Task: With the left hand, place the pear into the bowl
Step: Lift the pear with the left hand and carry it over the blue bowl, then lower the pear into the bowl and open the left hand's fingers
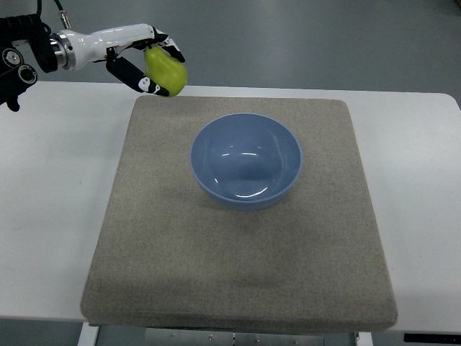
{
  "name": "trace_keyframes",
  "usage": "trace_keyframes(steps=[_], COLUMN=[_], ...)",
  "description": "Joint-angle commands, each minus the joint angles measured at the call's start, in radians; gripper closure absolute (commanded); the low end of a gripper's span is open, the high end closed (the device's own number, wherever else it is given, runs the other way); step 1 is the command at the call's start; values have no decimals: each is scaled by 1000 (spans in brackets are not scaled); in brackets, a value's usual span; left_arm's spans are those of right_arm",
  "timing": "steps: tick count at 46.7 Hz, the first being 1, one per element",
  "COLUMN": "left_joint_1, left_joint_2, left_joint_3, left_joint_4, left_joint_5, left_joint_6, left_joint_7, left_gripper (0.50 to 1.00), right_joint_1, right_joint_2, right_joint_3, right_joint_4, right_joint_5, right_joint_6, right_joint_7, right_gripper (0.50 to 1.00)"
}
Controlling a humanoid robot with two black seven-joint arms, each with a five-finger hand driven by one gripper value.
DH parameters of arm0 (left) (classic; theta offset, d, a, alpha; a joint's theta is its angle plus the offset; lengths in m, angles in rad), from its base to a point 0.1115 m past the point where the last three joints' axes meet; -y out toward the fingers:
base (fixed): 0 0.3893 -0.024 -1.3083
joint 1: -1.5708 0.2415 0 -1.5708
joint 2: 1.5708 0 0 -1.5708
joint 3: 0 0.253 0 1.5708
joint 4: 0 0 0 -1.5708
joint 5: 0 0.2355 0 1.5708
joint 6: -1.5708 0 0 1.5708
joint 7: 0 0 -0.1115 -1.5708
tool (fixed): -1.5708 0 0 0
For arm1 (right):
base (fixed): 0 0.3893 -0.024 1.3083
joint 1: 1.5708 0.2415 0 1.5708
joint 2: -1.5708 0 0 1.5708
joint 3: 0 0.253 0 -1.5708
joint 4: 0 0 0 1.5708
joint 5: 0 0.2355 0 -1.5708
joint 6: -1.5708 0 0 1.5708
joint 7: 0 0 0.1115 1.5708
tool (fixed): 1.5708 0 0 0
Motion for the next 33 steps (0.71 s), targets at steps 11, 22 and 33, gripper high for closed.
trace_keyframes(steps=[11,22,33], left_joint_1=[-2,9,9], left_joint_2=[2,-103,-158], left_joint_3=[16,27,119], left_joint_4=[-214,-214,-199], left_joint_5=[76,164,172], left_joint_6=[-1,-1,5], left_joint_7=[3,4,6], left_gripper=[1000,1000,1000], right_joint_1=[0,0,0], right_joint_2=[0,0,0], right_joint_3=[0,0,0], right_joint_4=[0,0,0], right_joint_5=[0,0,0], right_joint_6=[0,0,0], right_joint_7=[0,0,0], right_gripper=[574,574,574])
